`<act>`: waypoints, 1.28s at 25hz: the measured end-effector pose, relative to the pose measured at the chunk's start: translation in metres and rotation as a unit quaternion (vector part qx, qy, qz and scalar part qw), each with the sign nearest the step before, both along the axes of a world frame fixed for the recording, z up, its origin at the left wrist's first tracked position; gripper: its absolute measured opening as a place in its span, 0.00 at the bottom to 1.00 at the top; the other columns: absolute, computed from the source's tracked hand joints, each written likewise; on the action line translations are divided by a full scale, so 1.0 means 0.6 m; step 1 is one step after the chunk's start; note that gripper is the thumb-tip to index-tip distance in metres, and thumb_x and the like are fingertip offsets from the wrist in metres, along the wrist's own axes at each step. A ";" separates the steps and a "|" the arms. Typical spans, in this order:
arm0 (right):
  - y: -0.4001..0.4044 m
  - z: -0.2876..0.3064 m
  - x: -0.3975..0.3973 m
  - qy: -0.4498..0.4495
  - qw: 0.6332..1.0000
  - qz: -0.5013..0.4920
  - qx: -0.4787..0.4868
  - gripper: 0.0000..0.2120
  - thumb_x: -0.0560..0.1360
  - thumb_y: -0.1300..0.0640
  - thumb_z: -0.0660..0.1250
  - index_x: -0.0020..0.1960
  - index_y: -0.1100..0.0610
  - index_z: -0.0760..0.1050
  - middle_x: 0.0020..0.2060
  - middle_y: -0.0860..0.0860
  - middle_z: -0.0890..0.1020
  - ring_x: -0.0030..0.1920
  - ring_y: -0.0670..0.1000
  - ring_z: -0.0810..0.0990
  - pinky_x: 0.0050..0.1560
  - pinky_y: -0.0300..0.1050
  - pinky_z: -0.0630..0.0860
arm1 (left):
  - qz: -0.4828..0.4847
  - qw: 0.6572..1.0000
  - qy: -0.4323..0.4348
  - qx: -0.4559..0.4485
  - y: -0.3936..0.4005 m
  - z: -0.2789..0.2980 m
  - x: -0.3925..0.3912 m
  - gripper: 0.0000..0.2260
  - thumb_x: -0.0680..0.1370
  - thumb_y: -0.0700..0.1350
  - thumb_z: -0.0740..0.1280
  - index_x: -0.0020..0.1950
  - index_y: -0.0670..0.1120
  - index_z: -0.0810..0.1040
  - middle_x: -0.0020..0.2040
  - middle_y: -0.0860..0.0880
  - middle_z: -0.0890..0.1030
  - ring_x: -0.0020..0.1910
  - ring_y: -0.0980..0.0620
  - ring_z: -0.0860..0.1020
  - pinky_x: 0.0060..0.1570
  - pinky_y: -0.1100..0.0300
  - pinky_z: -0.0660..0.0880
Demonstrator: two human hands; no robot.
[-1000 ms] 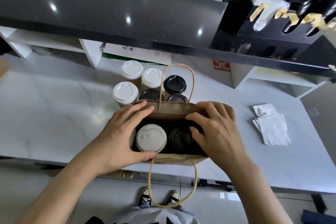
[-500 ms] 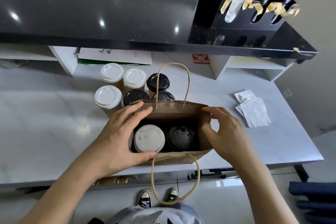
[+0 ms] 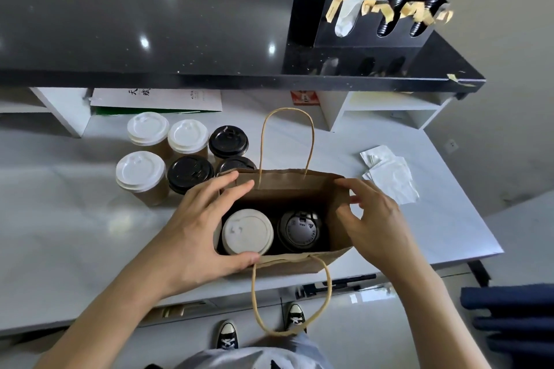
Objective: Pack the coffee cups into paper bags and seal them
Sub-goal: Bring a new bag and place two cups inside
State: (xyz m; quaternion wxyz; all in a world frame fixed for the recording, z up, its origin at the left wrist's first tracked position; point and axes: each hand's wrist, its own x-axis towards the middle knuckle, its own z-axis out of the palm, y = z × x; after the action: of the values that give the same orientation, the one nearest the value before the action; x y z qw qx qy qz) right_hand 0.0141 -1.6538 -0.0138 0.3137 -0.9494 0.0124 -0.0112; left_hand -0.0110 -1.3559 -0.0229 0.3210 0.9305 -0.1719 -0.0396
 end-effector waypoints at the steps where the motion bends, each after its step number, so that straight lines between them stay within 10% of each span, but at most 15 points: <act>1: -0.011 -0.001 0.008 0.002 1.000 0.002 0.004 0.18 0.79 0.55 0.65 0.67 0.44 0.76 0.55 0.35 0.76 0.50 0.26 0.73 0.47 0.27 0.68 | 0.005 1.000 -0.001 0.001 -0.011 0.000 0.004 0.46 0.64 0.74 0.68 0.79 0.65 0.58 0.79 0.69 0.51 0.78 0.65 0.50 0.76 0.58 0.54; 32: -0.277 -0.002 0.163 -0.005 0.999 0.047 0.026 0.16 0.78 0.51 0.67 0.65 0.41 0.75 0.56 0.36 0.77 0.51 0.37 0.79 0.53 0.45 0.76 | 0.048 0.998 0.018 -0.025 -0.283 0.002 0.139 0.45 0.63 0.73 0.70 0.78 0.66 0.60 0.77 0.73 0.52 0.77 0.67 0.51 0.73 0.60 0.54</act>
State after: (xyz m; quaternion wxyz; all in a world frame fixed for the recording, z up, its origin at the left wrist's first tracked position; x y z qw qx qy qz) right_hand 0.1119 -1.8197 -0.0148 0.3382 -0.9405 -0.0334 -0.0005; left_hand 0.0723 -1.5254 -0.0219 0.3487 0.9286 -0.1217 -0.0365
